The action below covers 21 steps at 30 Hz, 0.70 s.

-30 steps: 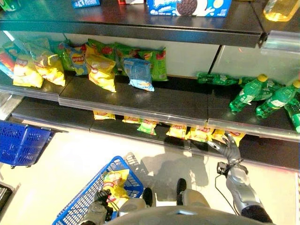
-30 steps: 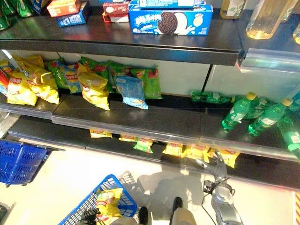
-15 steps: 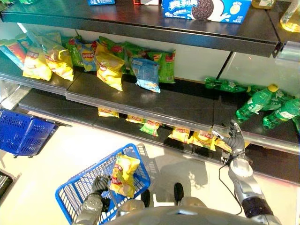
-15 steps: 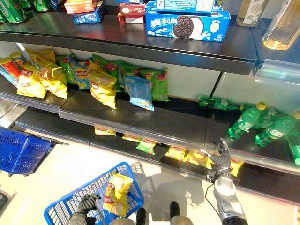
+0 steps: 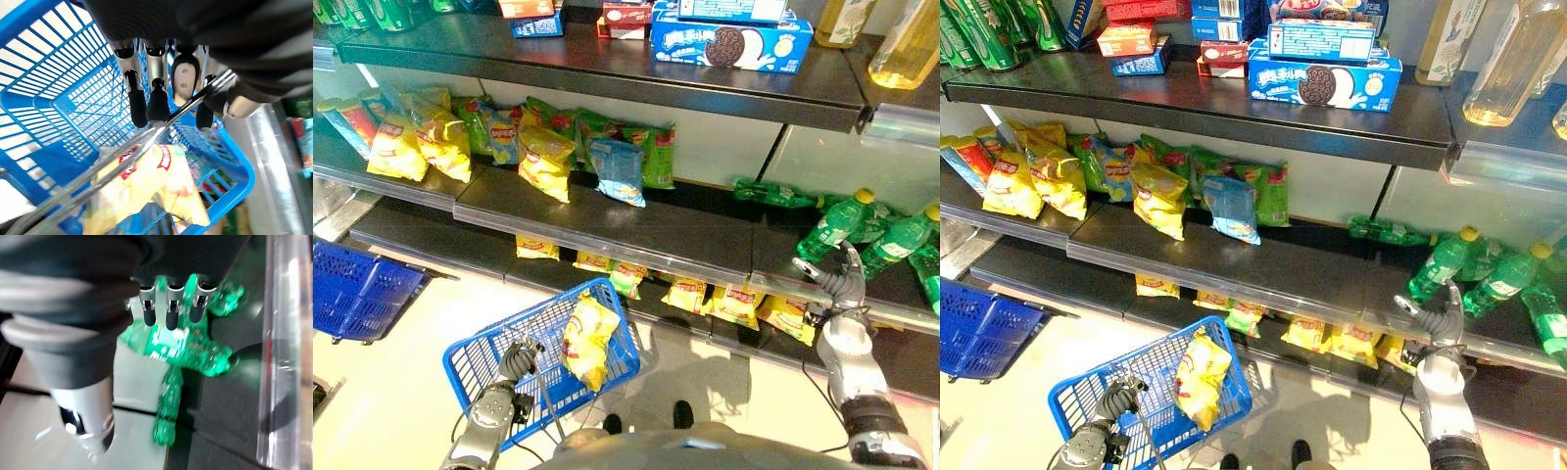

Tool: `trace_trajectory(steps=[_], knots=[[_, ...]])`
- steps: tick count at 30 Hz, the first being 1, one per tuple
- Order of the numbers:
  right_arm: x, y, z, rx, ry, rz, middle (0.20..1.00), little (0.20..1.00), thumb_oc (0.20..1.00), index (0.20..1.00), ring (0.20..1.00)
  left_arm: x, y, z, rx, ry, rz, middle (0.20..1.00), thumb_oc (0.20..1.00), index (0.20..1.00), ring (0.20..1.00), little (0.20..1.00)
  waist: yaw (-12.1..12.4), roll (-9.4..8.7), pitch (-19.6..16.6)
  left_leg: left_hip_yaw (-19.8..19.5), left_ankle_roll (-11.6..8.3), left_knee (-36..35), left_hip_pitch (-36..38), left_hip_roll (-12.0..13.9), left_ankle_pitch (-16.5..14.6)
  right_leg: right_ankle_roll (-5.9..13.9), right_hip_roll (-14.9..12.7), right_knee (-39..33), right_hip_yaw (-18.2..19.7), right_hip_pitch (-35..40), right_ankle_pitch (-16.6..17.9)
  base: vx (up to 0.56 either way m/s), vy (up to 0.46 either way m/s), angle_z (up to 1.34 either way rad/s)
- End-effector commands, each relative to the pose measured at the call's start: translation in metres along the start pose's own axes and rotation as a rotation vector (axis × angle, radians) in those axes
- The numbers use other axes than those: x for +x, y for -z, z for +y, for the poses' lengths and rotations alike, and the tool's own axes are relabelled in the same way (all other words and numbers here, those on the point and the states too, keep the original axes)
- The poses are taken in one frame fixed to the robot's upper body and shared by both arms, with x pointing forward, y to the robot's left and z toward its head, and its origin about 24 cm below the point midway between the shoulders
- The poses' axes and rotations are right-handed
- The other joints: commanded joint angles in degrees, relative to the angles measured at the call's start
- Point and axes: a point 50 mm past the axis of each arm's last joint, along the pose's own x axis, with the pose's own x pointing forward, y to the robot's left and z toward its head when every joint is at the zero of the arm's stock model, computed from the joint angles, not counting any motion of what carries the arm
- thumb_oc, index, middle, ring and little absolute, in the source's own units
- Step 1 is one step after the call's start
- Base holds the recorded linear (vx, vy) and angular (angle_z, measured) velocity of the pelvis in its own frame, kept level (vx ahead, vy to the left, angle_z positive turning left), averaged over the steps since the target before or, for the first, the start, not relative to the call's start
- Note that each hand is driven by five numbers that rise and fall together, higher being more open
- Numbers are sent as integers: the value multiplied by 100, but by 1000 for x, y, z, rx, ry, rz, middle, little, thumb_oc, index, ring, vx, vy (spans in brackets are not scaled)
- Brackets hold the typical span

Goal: Pick up the snacks into the basket

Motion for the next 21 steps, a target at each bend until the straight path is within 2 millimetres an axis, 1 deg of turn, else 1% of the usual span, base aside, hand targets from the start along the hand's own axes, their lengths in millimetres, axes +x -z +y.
trace_trajectory(steps=[1,2,4,5,7,8,9,10,11,12,14,15,17,18,19,20,21], knots=[[29,-40,-15,49,77,-70,1000,1000,1000,1000,1000,1,-71,5,-135,37,-327,200,200,200,200,200,194,52,-83,94,-69,175,-295,-57,-253,470,-104,346,-92,-329,-327,0,0,0],[30,-40,-15,49,77,-70,1000,1000,1000,1000,1000,1,-71,5,-136,36,-327,200,200,200,200,200,192,52,-82,96,-69,179,-299,-56,-254,470,-104,349,-90,-333,-327,-33,-24,-3],[39,-48,-18,48,87,-60,1000,1000,1000,1000,1000,-5,-84,7,-166,64,-395,200,200,200,200,200,207,103,32,85,-75,254,-412,-65,-257,471,-122,378,-84,-438,-308,-56,-29,-3],[39,-48,-18,49,87,-61,1000,1000,1000,1000,1000,-5,-85,8,-168,63,-396,200,200,200,200,200,203,104,34,87,-75,262,-421,-65,-260,471,-123,382,-82,-445,-308,-69,-36,-9],[50,-60,-18,62,98,-54,1000,1000,1000,1000,1000,-9,-96,5,-204,105,-448,200,200,200,200,200,216,177,136,85,-85,337,-553,-77,-256,462,-128,403,-74,-569,-287,-51,-27,-13],[50,-61,-17,63,97,-55,1000,1000,1000,1000,1000,-9,-97,5,-205,105,-448,200,200,200,200,200,214,180,137,88,-85,346,-564,-77,-260,462,-128,409,-71,-579,-287,-70,-24,-9],[56,-71,-18,62,108,-65,1000,1000,1000,1000,1000,-11,-105,6,-219,119,-482,200,200,200,200,200,216,239,239,89,-92,462,-694,-94,-268,445,-133,458,-59,-680,-281,-52,-16,-5],[56,-72,-18,62,108,-67,1000,1000,1000,1000,1000,-11,-105,6,-220,119,-483,200,200,200,200,200,213,242,241,90,-92,479,-710,-95,-275,445,-133,468,-58,-694,-283,-114,-30,-3],[59,-83,-14,78,108,-91,1000,1000,1000,1000,1000,-13,-114,4,-243,139,-522,200,200,200,200,200,200,300,367,85,-106,666,-878,-123,-309,421,-139,557,-62,-833,-285,-69,-14,0],[59,-84,-14,79,108,-93,1000,1000,1000,1000,1000,-13,-115,4,-244,139,-524,200,200,200,200,200,198,303,367,85,-107,688,-899,-124,-318,421,-139,569,-62,-848,-288,-94,-26,0],[63,-97,-12,74,100,-125,1000,1000,1000,1000,1000,-14,-123,1,-269,169,-557,200,200,200,200,200,185,345,474,88,-121,851,-1067,-146,-343,398,-125,665,-63,-991,-292,-89,-41,1],[63,-111,-5,63,77,-176,1000,1000,1000,1000,1000,-17,-134,-1,-289,199,-603,200,200,200,200,200,170,400,626,100,-119,986,-1223,-167,-361,373,-87,832,-25,-1192,-316,-127,-48,3],[65,-120,-3,64,70,-196,1000,1000,1000,1000,1000,-18,-140,-3,-307,224,-626,200,200,200,200,200,174,432,720,118,-116,1086,-1363,-181,-370,346,-52,1008,4,-1375,-354,-103,-33,-2],[66,-129,-2,62,62,-219,1000,1000,1000,1000,1000,-19,-144,-4,-319,240,-643,200,200,200,200,200,181,440,786,136,-115,1190,-1470,-196,-384,328,-38,1121,28,-1494,-376,-56,-20,-3],[66,-130,-2,63,62,-221,1000,1000,1000,1000,1000,-19,-144,-4,-320,239,-644,200,200,200,200,200,181,442,785,141,-115,1212,-1492,-197,-393,327,-37,1143,33,-1518,-384,-82,-29,-1],[68,-140,-2,58,59,-244,1000,1000,1000,1000,1000,-19,-148,-5,-324,254,-657,200,200,200,200,200,181,447,872,150,-119,1320,-1613,-224,-407,314,-20,1256,42,-1639,-408,-122,-51,-3],[69,-155,-1,65,53,-286,1000,1000,1000,1000,1000,-21,-157,-6,-316,276,-693,200,200,200,200,200,178,460,1032,159,-135,1500,-1828,-251,-421,282,4,1438,53,-1862,-445,-122,-51,-4]])
